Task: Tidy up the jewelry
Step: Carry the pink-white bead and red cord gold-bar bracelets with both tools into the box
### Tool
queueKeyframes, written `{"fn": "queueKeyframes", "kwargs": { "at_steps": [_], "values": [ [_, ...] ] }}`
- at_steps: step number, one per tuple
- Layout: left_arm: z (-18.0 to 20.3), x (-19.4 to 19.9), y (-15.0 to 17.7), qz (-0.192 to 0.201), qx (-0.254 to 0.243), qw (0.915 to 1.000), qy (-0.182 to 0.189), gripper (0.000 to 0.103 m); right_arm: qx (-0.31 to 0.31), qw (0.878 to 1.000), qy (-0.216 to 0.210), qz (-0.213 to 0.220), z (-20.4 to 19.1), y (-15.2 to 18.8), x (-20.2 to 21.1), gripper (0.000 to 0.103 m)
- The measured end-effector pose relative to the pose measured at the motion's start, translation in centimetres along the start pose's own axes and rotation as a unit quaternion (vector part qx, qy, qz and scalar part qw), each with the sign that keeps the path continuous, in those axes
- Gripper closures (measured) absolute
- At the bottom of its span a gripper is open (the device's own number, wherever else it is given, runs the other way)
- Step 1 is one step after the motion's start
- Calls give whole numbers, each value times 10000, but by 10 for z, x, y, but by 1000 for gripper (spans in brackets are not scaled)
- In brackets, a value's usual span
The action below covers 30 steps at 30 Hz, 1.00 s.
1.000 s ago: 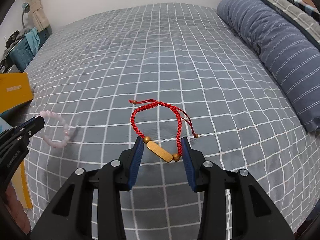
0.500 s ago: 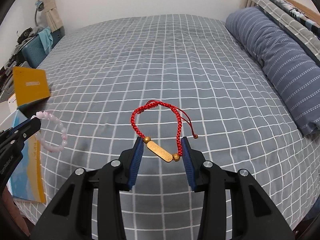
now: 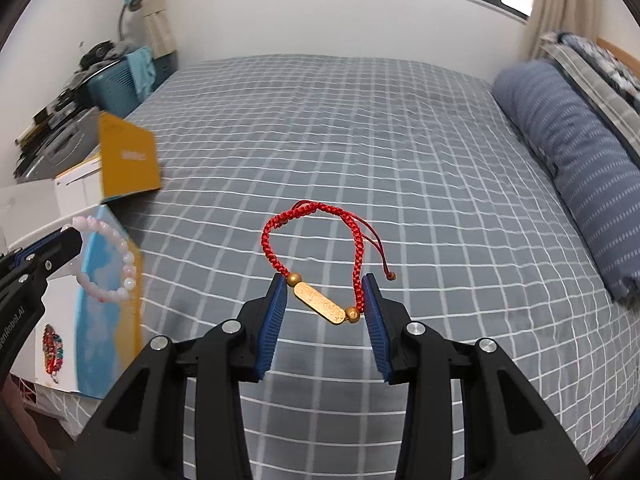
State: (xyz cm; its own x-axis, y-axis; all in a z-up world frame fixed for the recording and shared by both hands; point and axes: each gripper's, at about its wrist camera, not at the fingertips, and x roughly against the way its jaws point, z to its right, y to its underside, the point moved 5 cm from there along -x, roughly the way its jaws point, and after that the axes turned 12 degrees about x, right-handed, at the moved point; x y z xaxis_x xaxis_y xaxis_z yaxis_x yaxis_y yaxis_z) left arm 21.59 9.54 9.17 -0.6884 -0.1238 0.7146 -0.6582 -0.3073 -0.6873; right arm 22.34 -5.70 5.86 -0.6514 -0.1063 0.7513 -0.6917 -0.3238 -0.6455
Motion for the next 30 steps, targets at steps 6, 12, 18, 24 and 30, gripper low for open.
{"fn": "queueKeyframes", "kwargs": {
  "at_steps": [6, 12, 18, 24, 30],
  "values": [
    [-48, 23, -10, 150, 235, 9995, -174, 93, 305, 9992, -212, 134, -57, -16, 10, 66],
    [-102, 49, -10, 326, 505, 9974, -394, 93, 541, 9966, -532, 318, -118, -28, 25, 66],
    [-160, 54, -1, 284, 847, 9940, -633, 93, 859, 9921, -856, 331, -182, -30, 31, 66],
    [-206, 45, 16, 102, 1024, 9909, -865, 93, 1174, 9866, -1108, 229, -242, -24, 25, 66],
    [-251, 27, 42, -181, 1126, 9868, -1147, 93, 1406, 9822, -1245, 27, -284, -15, 2, 66]
  ]
}}
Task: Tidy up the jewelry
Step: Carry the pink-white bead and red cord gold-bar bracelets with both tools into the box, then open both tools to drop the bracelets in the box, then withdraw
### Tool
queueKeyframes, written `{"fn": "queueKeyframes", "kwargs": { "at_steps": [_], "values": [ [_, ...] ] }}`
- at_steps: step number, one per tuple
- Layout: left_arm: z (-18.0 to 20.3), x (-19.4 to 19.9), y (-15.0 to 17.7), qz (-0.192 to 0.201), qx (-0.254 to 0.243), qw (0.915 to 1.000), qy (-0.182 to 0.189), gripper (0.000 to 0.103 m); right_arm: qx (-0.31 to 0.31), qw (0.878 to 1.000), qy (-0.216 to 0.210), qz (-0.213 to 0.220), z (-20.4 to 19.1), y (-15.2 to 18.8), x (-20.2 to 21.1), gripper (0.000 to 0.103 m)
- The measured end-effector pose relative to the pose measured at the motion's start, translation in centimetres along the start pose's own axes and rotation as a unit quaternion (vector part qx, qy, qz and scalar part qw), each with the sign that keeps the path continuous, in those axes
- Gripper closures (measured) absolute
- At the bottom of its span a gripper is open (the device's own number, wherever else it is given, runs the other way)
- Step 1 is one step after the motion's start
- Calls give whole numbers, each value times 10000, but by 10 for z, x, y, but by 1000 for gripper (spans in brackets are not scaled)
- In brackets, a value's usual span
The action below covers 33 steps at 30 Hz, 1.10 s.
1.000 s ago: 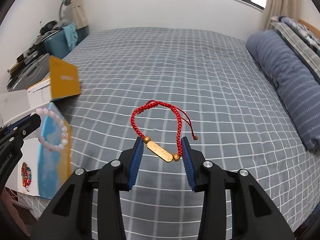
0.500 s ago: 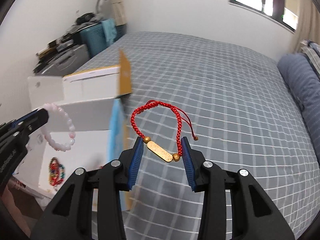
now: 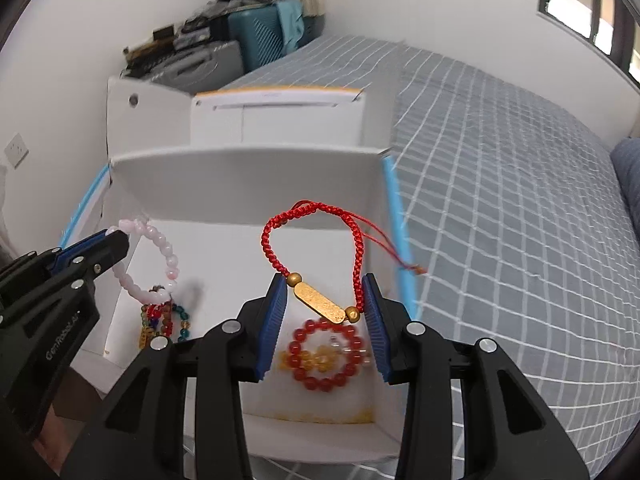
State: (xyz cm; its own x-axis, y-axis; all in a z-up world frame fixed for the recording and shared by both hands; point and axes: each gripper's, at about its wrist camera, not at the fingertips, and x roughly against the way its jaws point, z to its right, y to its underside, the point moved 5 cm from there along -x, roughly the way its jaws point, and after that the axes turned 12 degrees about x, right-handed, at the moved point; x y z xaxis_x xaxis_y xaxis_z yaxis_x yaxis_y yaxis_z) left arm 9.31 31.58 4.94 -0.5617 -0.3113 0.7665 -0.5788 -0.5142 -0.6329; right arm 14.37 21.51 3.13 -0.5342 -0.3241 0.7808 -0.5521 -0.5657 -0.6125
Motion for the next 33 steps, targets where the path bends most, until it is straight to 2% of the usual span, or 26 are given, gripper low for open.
{"fn": "queueKeyframes", "kwargs": {
  "at_steps": [7, 17, 21, 22, 24, 26, 29, 33],
  "values": [
    [-33, -26, 8, -252, 79, 9994, -235, 93, 196, 9993, -47, -308, -28, 1, -35, 66],
    [-35, -45, 11, -443, 2, 9986, -291, 93, 142, 9986, -64, -510, -24, 7, -51, 64],
    [-39, -44, 9, -394, 79, 9987, -328, 89, 150, 9989, -47, -451, -24, 7, -47, 55],
    [-41, -45, 8, -394, 86, 9986, -350, 89, 147, 9990, -44, -425, -24, 6, -46, 50],
    [-43, -41, 8, -359, 95, 9987, -351, 83, 135, 9993, -52, -349, -25, 5, -41, 41],
    [-43, -32, 6, -231, 119, 9991, -328, 55, 107, 9997, -48, -227, -25, 4, -32, 36],
    [-49, -11, 3, 64, 201, 9992, -341, 39, 62, 9999, -55, 86, -24, 0, -8, 24],
    [-56, 15, 5, 287, 282, 9990, -196, 29, -15, 9991, 35, 427, -20, 2, 24, 14]
  ]
}}
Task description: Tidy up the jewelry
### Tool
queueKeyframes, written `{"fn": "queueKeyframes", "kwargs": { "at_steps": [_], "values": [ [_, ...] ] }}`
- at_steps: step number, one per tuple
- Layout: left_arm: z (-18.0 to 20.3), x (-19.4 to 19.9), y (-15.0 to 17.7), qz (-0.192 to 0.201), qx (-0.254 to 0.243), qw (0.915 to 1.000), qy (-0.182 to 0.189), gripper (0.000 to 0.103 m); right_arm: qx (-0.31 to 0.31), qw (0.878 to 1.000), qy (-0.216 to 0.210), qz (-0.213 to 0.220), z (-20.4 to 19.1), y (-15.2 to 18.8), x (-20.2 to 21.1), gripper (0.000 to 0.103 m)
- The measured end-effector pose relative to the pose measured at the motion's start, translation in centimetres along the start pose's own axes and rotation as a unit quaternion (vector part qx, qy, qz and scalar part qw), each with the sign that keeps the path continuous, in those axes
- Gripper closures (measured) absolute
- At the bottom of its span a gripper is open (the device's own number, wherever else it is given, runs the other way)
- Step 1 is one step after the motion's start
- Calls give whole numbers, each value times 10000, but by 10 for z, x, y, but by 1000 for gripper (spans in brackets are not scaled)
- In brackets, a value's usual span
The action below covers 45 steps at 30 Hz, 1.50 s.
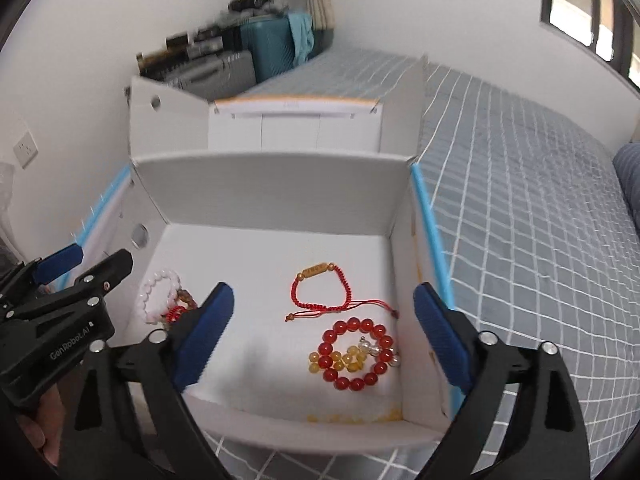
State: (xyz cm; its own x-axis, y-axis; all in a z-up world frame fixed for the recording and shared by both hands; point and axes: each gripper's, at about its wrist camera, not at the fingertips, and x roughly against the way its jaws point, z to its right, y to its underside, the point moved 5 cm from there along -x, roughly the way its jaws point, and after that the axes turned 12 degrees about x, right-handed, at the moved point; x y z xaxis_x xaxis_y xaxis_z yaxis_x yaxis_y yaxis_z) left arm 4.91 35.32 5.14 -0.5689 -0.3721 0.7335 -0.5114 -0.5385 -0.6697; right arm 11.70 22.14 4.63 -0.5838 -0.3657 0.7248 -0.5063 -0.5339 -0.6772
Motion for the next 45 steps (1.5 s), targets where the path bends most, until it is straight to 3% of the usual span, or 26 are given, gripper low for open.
{"fn": "queueKeyframes", "kwargs": {
  "at_steps": [2, 5, 14, 23, 45],
  "values": [
    [-3, 15, 4, 142, -24, 9999, 62, 19, -24, 9998, 71, 168, 2, 4, 19, 8],
    [-5, 36, 13, 348, -107, 9992, 148, 6, -110, 9993, 78, 342, 3, 12, 39, 8],
    [-19, 61, 55, 421, 12, 9988, 254, 6, -232, 9978, 192, 597, -1, 58, 72, 8],
    [-25, 61, 92, 378, -71, 9987, 328, 6, -227, 9980, 303, 513, -8, 96, 63, 8],
    [-26, 62, 98, 370, -74, 9989, 280, 6, -261, 9980, 247, 521, -8, 95, 64, 8]
  ]
}}
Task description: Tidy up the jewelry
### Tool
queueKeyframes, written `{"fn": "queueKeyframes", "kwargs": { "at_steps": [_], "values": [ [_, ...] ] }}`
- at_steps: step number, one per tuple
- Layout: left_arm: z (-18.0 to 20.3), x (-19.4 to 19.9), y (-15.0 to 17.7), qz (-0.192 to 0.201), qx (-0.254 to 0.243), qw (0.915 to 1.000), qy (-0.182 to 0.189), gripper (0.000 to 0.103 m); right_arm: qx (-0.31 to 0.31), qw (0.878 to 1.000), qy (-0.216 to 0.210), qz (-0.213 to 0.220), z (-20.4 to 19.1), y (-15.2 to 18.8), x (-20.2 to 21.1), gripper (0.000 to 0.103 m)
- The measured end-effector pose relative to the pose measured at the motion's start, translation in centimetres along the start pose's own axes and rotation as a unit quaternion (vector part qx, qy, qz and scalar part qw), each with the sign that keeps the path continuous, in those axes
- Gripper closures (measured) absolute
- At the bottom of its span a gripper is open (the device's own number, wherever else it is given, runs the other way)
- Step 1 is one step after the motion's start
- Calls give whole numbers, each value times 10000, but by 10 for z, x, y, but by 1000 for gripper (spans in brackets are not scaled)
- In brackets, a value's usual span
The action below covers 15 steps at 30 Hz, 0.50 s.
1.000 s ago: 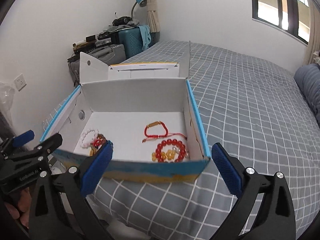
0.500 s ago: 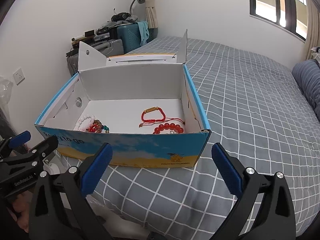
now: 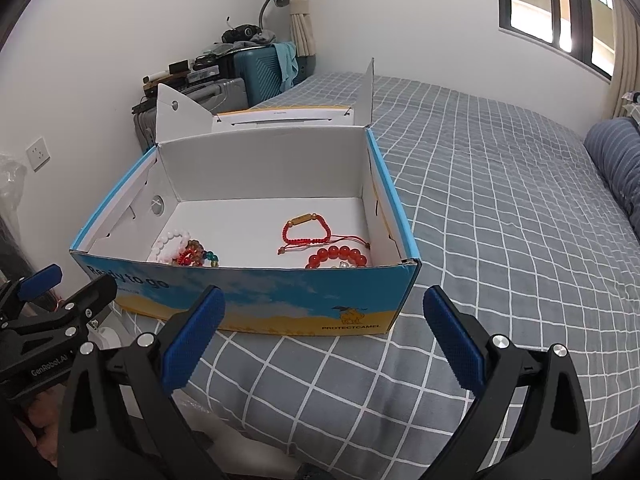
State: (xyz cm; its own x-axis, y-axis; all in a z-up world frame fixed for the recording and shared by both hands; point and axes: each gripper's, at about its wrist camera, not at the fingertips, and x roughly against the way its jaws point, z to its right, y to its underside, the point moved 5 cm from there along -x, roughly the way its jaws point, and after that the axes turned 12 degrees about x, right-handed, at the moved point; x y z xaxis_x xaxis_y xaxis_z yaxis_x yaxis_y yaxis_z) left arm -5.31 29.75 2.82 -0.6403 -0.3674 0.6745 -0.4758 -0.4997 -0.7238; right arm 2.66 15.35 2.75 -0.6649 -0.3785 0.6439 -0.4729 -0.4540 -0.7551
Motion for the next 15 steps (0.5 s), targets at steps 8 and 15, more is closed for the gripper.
{"fn": "queueKeyframes", "kwargs": {
  "at_steps": [8, 15],
  "values": [
    [1, 2, -1, 15, 6, 10000, 18, 6, 20, 10000, 3, -4, -1, 2, 0, 8],
    [2, 3, -1, 17, 4, 10000, 61, 6, 20, 10000, 7, -11, 0, 3, -1, 8]
  ]
}}
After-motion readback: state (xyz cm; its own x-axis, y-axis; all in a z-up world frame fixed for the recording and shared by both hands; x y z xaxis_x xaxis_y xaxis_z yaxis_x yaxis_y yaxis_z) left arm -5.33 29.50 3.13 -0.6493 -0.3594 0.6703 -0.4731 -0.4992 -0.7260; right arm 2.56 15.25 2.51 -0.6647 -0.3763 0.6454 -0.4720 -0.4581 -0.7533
